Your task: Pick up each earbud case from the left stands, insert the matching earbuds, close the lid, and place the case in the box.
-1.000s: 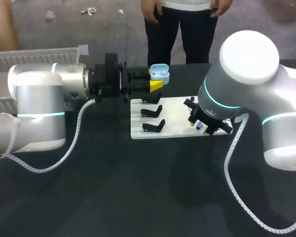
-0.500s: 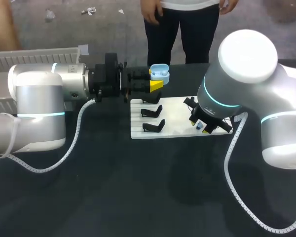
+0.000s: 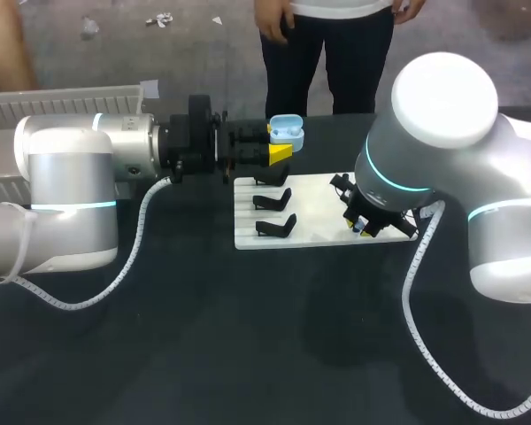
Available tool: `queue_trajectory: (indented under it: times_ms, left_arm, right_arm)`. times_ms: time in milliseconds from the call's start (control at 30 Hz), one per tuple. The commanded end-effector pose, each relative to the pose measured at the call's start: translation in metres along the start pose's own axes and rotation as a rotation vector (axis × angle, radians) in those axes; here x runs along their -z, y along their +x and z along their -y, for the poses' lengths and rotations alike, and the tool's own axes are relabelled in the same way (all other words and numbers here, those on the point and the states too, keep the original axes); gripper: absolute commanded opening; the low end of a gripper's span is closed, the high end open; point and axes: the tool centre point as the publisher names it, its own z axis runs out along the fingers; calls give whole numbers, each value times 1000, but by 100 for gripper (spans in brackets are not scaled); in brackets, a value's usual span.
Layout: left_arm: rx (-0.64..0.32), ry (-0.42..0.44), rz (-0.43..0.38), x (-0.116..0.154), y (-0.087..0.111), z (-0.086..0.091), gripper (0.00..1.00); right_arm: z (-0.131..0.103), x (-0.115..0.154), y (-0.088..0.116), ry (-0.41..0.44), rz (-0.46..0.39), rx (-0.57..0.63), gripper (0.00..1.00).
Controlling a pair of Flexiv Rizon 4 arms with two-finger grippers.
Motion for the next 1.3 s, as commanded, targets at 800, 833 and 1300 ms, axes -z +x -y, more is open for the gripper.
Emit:
queue_trajectory:
  times_ms: [800,833,1300]
  left_arm:
    - [-4,-7,3,0,1,2,0]
    - [-4,-7,3,0,1,2,0]
    - [-4,-7,3,0,1,2,0]
  right_arm:
    - [-5,46,0,34,-81,66,0]
    - [-7,51,1,30,-85,74,0]
    - [-24,117,21,14,-191,420,0]
